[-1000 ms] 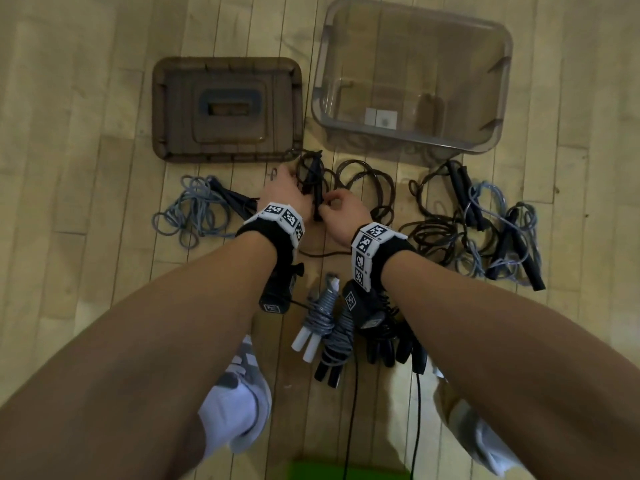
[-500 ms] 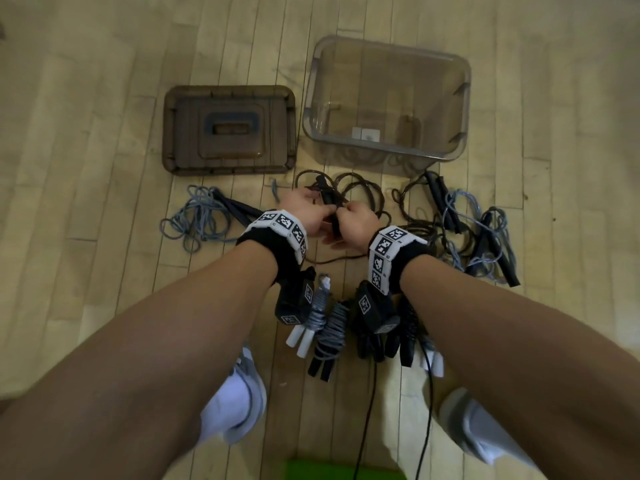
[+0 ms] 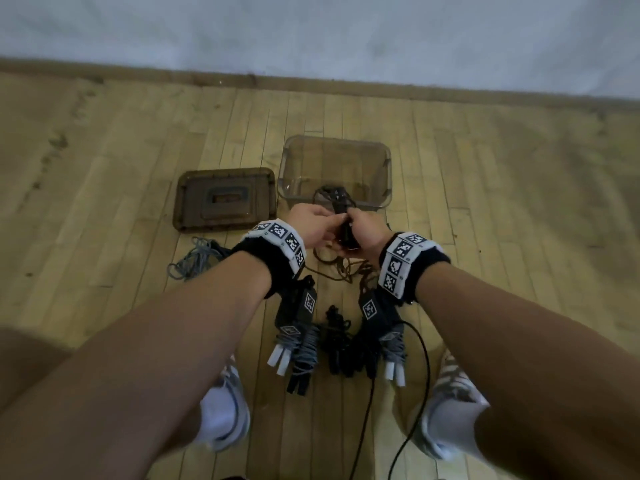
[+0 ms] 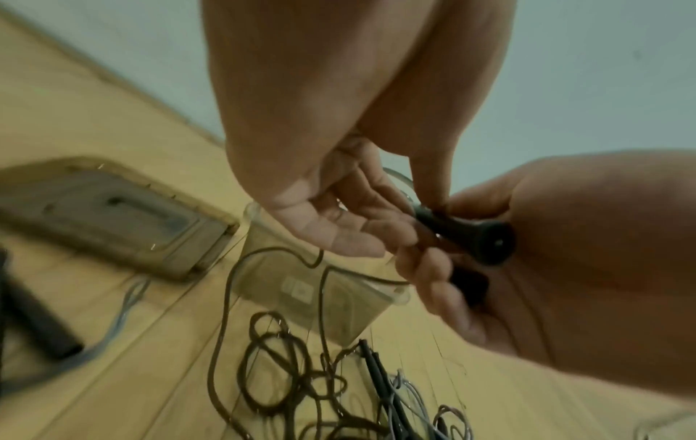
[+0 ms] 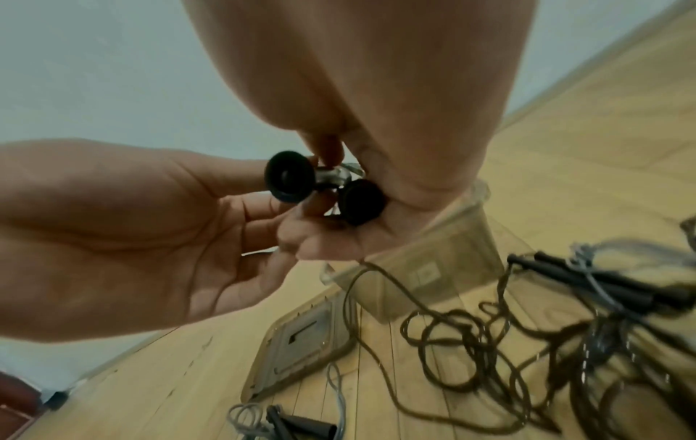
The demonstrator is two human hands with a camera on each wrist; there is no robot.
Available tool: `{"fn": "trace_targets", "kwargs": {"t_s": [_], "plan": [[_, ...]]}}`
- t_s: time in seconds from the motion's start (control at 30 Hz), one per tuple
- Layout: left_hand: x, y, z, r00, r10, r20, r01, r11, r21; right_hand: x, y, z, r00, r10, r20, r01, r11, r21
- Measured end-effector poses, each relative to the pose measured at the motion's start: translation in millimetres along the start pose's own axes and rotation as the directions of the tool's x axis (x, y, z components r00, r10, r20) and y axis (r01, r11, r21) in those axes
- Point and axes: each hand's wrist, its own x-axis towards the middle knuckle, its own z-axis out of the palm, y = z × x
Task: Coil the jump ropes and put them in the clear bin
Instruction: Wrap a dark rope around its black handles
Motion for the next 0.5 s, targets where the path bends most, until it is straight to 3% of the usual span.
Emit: {"fn": "trace_targets", "kwargs": {"t_s": [0.13,0.23,0.3,0.4,0.5], "plan": [[-31,46,-4,0.995,0.076,0.062,-0.075,0.997,-0.02,-25,-32,-19,0.996,-0.083,0.013,0.084,0.979,-0.186],[-55,88,-11,0.989,0.066,0.136,-0.04,0.981,-0.189,-49,-64,-36,0.978,-0.202,0.056,0.21,0.937,-0.28],[-63,112,-18,0.984,0.116,0.133,-0.091,0.979,-0.18,-68,-86,-48,0.961,-0.25,0.115,0.274,0.909,-0.313],[-67,142,-32,0.956,0.287,-0.057,-0.291,0.951,-0.108,-97,-112,-64,0.928,-0.311,0.206,0.365,0.87,-0.331],[-64,164,-37,0.851,0.44,-0.285,-0.467,0.884,-0.029,-118,-135,-71,0.875,-0.42,0.241,0.475,0.84,-0.261]]}}
